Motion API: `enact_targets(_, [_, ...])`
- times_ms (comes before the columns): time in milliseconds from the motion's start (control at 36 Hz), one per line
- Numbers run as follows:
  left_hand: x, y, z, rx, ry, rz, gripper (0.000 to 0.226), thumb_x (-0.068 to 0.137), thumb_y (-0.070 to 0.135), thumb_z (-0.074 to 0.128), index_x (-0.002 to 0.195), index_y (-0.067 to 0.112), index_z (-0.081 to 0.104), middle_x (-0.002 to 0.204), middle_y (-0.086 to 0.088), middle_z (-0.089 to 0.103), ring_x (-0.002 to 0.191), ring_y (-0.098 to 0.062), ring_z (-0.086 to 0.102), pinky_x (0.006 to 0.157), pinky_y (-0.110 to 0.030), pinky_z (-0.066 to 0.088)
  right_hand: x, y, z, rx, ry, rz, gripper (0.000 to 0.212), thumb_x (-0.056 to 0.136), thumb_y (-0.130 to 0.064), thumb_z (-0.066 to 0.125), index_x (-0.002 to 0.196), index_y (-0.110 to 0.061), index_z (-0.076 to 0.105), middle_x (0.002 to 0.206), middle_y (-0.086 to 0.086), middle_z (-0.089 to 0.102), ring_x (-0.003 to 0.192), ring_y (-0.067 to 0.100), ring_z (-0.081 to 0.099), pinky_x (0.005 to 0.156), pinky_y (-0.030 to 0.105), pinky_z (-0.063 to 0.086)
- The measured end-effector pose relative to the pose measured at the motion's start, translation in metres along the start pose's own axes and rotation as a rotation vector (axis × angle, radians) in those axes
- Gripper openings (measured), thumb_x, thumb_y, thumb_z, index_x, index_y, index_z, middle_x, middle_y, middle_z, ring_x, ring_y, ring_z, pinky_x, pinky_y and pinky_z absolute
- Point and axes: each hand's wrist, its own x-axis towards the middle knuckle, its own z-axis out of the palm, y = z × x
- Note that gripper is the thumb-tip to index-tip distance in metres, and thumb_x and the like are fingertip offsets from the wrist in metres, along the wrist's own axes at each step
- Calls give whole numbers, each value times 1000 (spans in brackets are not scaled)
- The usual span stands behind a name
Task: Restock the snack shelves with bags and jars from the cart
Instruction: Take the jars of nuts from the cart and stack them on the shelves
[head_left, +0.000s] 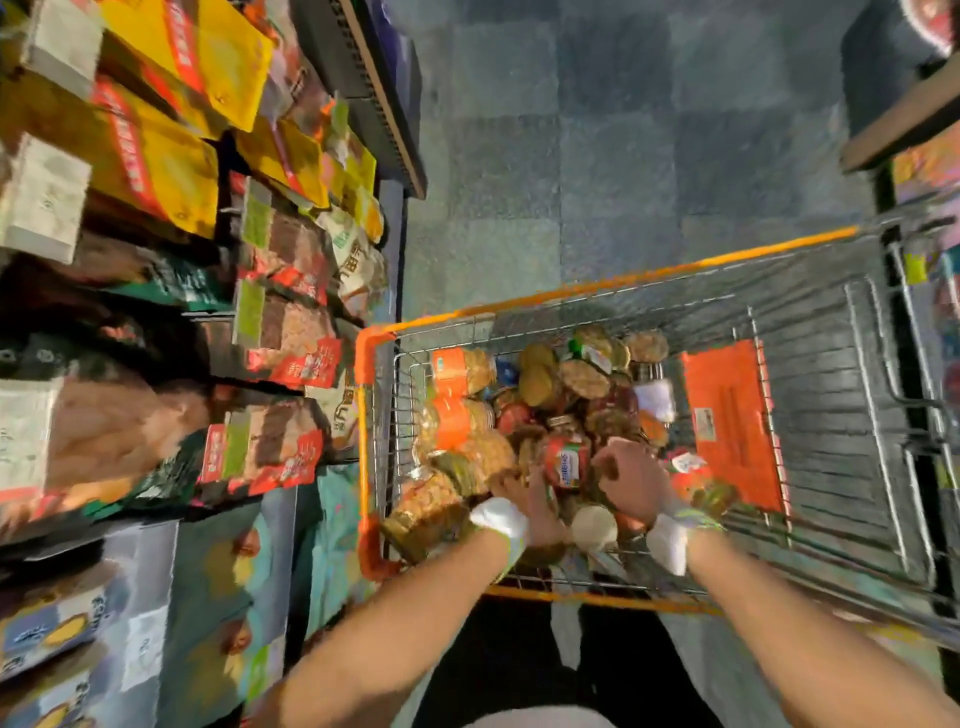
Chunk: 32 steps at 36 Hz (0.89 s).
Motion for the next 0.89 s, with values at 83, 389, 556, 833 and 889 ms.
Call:
enact_targets(83, [-29, -2, -36, -152, -35, 71, 135, 64, 56, 84, 159, 34, -9, 159, -19, 28, 141, -44, 37, 111, -56, 39, -1, -6, 0, -3, -31, -34, 34, 79, -11, 61, 107, -27, 69, 105, 2, 68, 103, 23, 63, 84, 26, 45])
enact_targets(389, [-50, -27, -123, -382, -124, 471, 106, 54, 33, 84, 146, 27, 31, 134, -6, 52, 121, -24, 55, 100, -38, 52, 0, -75, -25, -75, -433, -404, 115, 66, -31, 89, 157, -22, 20, 148, 1, 37, 133, 21, 42, 112, 33, 37])
enact_targets(556, [-64, -46, -114, -743, 219, 447, 88, 70, 14, 91, 142, 18, 40, 121, -6, 61, 104, -17, 63, 80, -19, 54, 13, -74, -42, -302, -330, -284, 99, 57, -60, 85, 140, -28, 41, 127, -4, 42, 110, 21, 53, 88, 37, 51])
enact_targets(833, [-54, -93, -38, 267, 206, 498, 55, 88, 43, 46, 132, 11, 53, 126, -14, 60, 120, -37, 52, 97, -39, 41, 11, -38, -52, -129, -4, -103, 19, 85, -27, 68, 82, -8, 64, 82, 7, 68, 74, 25, 65, 68, 45, 58])
enact_targets(889, [-47, -95, -28, 421, 225, 503, 73, 79, 58, 49, 140, 18, 46, 133, -12, 56, 126, -38, 45, 99, -41, 44, 15, -36, -48, -129, -23, -75, 12, 82, -27, 70, 80, -17, 64, 84, 3, 70, 75, 20, 65, 71, 43, 58])
